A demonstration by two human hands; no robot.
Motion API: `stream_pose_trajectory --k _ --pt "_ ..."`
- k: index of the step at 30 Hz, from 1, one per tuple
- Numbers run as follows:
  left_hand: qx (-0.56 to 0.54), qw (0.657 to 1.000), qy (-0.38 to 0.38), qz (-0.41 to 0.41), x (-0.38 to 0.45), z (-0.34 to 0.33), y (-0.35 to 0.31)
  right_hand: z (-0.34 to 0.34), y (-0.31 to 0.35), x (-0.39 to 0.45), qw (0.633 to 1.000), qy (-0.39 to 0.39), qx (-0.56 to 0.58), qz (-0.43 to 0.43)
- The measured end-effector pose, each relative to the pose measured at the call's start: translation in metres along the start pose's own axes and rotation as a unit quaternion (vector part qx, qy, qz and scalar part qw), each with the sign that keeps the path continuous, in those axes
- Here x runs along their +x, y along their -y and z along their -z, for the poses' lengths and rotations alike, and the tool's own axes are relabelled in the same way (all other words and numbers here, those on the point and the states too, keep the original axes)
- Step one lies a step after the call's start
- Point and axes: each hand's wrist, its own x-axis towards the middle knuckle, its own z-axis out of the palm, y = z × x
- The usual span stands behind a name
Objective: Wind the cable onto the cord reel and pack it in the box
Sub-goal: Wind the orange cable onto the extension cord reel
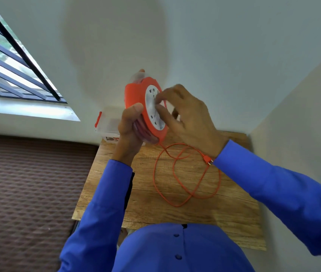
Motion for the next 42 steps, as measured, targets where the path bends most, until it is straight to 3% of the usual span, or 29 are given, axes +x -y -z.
stream_pose_trajectory --k 3,7,10,13,18,22,24,25,27,30,32,36,42 --pt "-0.048 0.999 -0.024 -0.002 0.003 -0.002 0.000 0.008 -0.013 -0.003 0.989 0.081 -0.029 0.122" --pt "-0.034 0.999 -0.025 0.022 0.004 0.001 0.005 0.020 -0.021 0.002 0.982 0.130 -0.090 0.107" --pt "-0.029 0.999 -0.022 0.036 0.005 -0.004 0.005 0.023 -0.018 0.004 0.989 0.109 -0.068 0.079" --pt "-0.002 0.999 -0.022 0.040 0.004 -0.014 0.000 0.021 -0.011 0.009 0.997 0.059 0.030 -0.029" --pt "0.068 0.998 0.008 0.014 0.004 -0.013 0.003 0.014 -0.007 0.023 0.966 0.009 0.174 -0.191" --pt "0.074 0.997 -0.019 0.030 0.008 -0.011 0.011 0.014 -0.010 0.029 0.905 0.069 0.247 -0.339" --pt "0.078 0.996 -0.020 0.028 0.006 -0.010 0.017 0.019 -0.012 0.030 0.883 0.120 0.275 -0.362" --pt "0.069 0.997 -0.011 0.039 0.006 -0.009 0.020 0.020 -0.013 0.031 0.890 0.128 0.261 -0.350" --pt "0.045 0.997 0.008 0.063 0.010 -0.007 0.021 0.019 -0.012 0.028 0.944 0.108 0.157 -0.271" --pt "-0.006 1.000 -0.004 0.030 0.009 -0.012 0.016 0.016 -0.012 0.021 0.994 0.012 -0.008 -0.109" --pt "-0.051 0.999 -0.001 0.016 0.011 -0.013 0.012 0.020 -0.012 0.015 0.999 0.028 -0.015 -0.029" --pt "-0.108 0.993 -0.017 0.053 0.015 -0.010 0.012 0.031 -0.019 0.009 0.986 0.144 -0.031 0.074" --pt "-0.106 0.993 -0.019 0.052 0.008 -0.007 0.014 0.039 -0.025 0.010 0.968 0.193 -0.100 0.126"
